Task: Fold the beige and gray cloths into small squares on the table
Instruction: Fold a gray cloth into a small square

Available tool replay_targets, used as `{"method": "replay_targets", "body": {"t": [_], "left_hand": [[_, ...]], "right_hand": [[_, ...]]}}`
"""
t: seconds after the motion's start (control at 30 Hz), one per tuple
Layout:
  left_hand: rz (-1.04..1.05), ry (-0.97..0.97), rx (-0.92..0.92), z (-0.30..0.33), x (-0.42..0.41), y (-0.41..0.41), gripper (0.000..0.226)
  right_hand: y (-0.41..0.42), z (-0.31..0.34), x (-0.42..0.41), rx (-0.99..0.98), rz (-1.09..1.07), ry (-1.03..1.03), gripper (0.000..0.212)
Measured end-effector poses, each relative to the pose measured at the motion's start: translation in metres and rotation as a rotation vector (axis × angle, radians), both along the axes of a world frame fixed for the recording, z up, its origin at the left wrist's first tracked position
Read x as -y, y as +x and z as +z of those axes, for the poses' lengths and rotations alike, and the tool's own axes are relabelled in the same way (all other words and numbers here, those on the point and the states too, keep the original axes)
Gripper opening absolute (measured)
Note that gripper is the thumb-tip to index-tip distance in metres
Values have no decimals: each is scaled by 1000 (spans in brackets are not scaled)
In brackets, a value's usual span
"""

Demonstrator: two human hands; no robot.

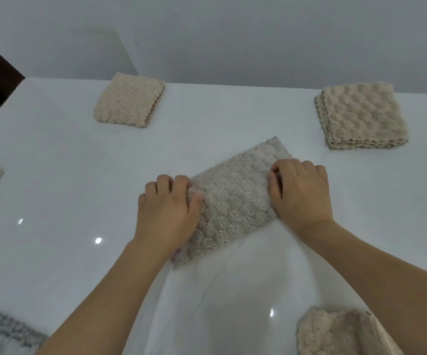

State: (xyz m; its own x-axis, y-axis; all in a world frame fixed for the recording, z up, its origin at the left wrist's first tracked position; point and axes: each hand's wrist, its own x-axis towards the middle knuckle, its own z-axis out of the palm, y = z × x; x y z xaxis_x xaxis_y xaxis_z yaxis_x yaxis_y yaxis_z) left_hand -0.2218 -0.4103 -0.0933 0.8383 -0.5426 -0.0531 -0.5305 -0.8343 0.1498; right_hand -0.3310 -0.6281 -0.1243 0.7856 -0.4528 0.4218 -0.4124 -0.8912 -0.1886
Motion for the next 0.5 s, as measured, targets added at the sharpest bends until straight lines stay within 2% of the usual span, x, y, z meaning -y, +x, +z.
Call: {"method": "replay_targets", "body": {"t": [0.1, 0.2, 0.23, 0.33, 0.43, 0.5], "left_hand": [[134, -22, -47, 5, 8, 11, 22], [147, -13, -180, 12, 6, 18, 21], [146, -77, -270, 14, 5, 21, 19], [206, -322, -693, 24, 0, 27, 8], [185, -416, -948, 35, -4, 29, 10], [185, -564, -1182, 42, -4, 28, 17]], "right_hand": [[0, 0, -1, -24, 9, 36, 19], [2, -1, -1, -38, 27, 78, 18], [3, -1, 0, -29, 42, 98, 17], [1, 0, 1, 24, 89, 134, 15], [0, 0, 0, 48, 111, 128, 16], [1, -1, 1, 59, 129, 143, 19]]}}
